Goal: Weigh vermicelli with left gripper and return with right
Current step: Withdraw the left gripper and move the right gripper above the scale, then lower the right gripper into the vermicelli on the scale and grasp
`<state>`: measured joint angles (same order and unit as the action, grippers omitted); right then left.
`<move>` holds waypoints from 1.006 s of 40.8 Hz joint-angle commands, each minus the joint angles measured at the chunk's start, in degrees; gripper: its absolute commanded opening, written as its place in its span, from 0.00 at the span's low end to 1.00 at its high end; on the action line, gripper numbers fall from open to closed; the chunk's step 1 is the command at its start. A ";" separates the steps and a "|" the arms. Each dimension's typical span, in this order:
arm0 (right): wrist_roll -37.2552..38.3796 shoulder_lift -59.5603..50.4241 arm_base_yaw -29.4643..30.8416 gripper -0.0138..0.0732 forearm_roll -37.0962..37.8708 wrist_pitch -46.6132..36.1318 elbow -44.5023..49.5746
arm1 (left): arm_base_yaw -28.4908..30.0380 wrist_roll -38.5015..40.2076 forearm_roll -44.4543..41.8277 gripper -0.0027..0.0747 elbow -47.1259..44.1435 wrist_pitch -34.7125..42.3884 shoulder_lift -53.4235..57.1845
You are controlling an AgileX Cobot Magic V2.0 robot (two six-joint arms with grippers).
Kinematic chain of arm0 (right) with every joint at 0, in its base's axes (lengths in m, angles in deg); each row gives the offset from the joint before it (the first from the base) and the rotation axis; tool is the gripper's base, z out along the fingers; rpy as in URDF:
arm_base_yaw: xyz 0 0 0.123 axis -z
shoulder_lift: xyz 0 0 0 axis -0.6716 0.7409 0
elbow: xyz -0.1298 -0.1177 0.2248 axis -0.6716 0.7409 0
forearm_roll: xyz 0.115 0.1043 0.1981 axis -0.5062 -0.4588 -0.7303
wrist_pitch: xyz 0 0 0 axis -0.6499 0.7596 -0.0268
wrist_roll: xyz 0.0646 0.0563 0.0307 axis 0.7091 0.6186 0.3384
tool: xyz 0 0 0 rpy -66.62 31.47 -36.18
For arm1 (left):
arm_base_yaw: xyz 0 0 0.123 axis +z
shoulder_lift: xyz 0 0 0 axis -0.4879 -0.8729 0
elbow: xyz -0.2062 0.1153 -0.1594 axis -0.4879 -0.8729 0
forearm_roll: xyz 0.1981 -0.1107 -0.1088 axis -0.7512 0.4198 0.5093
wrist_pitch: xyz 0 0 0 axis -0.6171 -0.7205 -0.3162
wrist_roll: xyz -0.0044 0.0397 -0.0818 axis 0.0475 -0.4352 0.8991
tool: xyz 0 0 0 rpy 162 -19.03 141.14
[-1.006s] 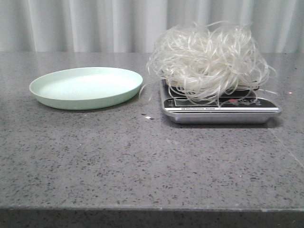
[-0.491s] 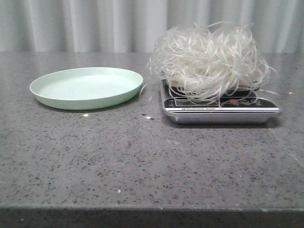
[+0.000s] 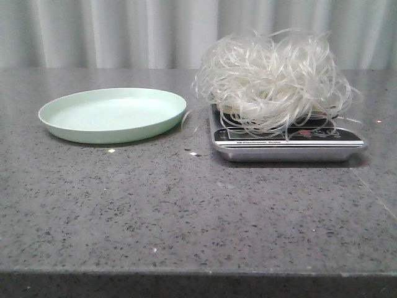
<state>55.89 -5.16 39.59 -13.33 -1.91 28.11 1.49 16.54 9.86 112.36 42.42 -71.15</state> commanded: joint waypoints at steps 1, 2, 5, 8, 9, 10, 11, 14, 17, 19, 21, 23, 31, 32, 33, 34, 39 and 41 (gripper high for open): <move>-0.14 5.31 -1.94 0.74 -0.70 2.43 -6.89 | 0.06 0.50 0.28 0.21 1.56 4.46 -0.12; -0.14 6.69 -2.65 0.78 -0.89 3.85 -8.08 | 0.06 0.50 0.28 0.21 1.56 4.46 -0.12; -0.14 9.86 -4.75 0.87 -1.81 7.14 -10.42 | 0.06 0.50 0.28 0.21 1.56 4.46 -0.12; -0.19 12.71 -7.21 0.87 -3.12 10.24 -11.57 | 0.06 0.50 0.28 0.21 1.56 4.46 -0.12; -0.27 13.82 -8.22 0.87 -3.59 11.35 -11.78 | 0.06 0.50 0.18 0.21 1.56 4.46 -0.12; -0.67 14.93 -8.99 0.87 -3.98 12.05 -11.91 | 0.06 0.50 0.09 0.21 1.56 4.46 -0.12; -1.22 15.77 -10.00 0.87 -4.29 12.80 -11.91 | 0.06 0.50 0.09 0.21 1.56 4.46 -0.12; -3.12 18.84 -12.42 0.87 -5.40 14.64 -11.91 | 0.06 0.50 0.09 0.21 1.56 4.46 -0.12; -3.92 21.87 -14.08 0.87 -5.59 15.86 -11.91 | 0.06 0.50 -0.26 0.21 1.56 4.46 -0.12; -4.29 23.70 -14.99 0.87 -5.59 16.61 -11.91 | 0.06 0.50 -0.40 0.21 1.56 4.46 -0.12; -4.46 25.41 -15.33 0.87 -5.59 17.25 -11.91 | 0.06 0.50 -0.54 0.21 1.56 4.46 -0.12; -4.60 26.82 -15.51 0.87 -5.59 17.81 -11.91 | 0.06 0.50 -0.54 0.21 1.56 4.46 -0.12; -4.63 32.75 -15.50 0.87 -5.59 18.45 -11.91 | 0.06 0.50 -1.24 0.21 1.56 4.46 -0.12; -4.63 33.27 -15.50 0.87 -5.59 18.39 -11.91 | 0.06 0.50 -1.40 0.21 1.56 4.46 -0.12; -4.63 33.84 -15.50 0.87 -5.59 18.31 -11.91 | 0.06 0.50 -1.68 0.21 1.56 4.46 -0.12; -4.67 34.60 -15.50 0.87 -5.59 18.31 -11.91 | 0.06 0.50 -1.93 0.21 1.56 4.46 -0.12; -4.67 37.93 -15.50 0.87 -5.59 18.31 -11.91 | 0.06 0.50 -3.21 0.21 1.56 4.46 -0.12; -4.67 39.18 -15.50 0.87 -5.59 18.31 -11.91 | 0.06 0.50 -3.47 0.21 1.56 4.46 -0.12</move>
<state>52.08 33.40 24.11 -18.17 18.96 18.32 1.60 16.58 7.60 112.36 42.45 -71.15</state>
